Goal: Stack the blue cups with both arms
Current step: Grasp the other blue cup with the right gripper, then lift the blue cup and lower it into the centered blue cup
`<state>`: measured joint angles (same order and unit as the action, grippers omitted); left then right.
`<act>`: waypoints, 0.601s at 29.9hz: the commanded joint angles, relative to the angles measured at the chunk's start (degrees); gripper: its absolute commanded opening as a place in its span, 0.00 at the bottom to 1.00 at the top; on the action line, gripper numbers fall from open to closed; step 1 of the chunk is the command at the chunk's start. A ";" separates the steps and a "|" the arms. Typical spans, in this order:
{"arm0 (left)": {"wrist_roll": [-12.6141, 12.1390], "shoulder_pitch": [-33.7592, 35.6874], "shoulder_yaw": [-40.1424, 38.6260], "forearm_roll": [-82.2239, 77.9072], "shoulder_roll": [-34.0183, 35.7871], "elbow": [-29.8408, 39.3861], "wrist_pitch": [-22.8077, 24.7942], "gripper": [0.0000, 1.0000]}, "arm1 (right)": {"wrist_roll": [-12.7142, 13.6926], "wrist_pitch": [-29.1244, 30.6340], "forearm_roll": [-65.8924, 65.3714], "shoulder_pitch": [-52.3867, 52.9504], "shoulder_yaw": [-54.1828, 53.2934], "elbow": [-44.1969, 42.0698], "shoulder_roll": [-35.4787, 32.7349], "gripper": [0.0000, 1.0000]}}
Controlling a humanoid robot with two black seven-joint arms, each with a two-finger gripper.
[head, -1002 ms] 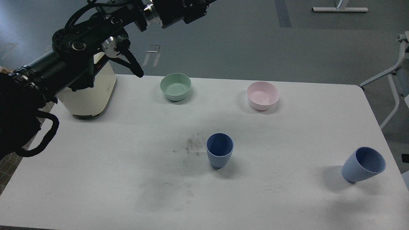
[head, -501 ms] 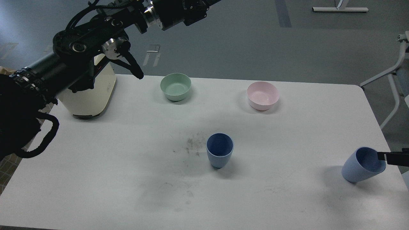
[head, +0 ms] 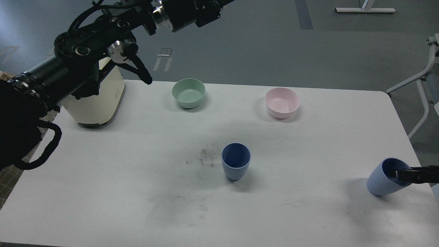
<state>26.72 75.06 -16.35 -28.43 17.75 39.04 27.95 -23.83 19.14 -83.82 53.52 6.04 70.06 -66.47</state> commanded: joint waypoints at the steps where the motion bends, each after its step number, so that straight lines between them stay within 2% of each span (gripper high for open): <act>1: 0.00 0.00 0.09 -0.04 0.00 0.07 0.00 0.95 | 0.45 0.11 -0.12 -0.26 -0.06 -0.01 0.03 0.22; 2: 0.00 0.00 0.09 -0.04 0.00 0.07 0.00 0.95 | 0.45 0.11 -0.12 -0.26 -0.06 0.08 0.03 0.16; 3: 0.00 0.00 0.00 -0.04 0.00 0.07 -0.09 0.95 | 0.71 0.11 -0.12 -0.17 -0.06 0.08 0.03 0.06; 5: 0.00 0.00 0.09 -0.04 0.00 0.07 -0.09 0.95 | 1.24 0.20 -0.03 -0.08 -0.23 0.25 -0.06 0.00; 10: 0.00 0.00 0.09 -0.04 -0.08 0.16 -0.09 0.95 | 1.33 0.90 0.06 2.63 -1.99 2.44 -1.28 0.00; 14: 0.00 0.00 0.09 -0.04 -0.17 0.15 -0.09 0.95 | 1.42 3.27 0.06 10.88 -2.26 6.92 -4.01 0.00; 18: -0.09 0.00 0.09 -0.04 -0.35 0.07 -0.09 0.95 | 1.42 7.22 0.06 18.62 -2.26 7.99 -3.75 0.00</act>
<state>26.72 75.06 -16.26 -28.48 17.54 39.15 27.86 -22.41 23.53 -83.73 66.61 3.74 77.23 -70.35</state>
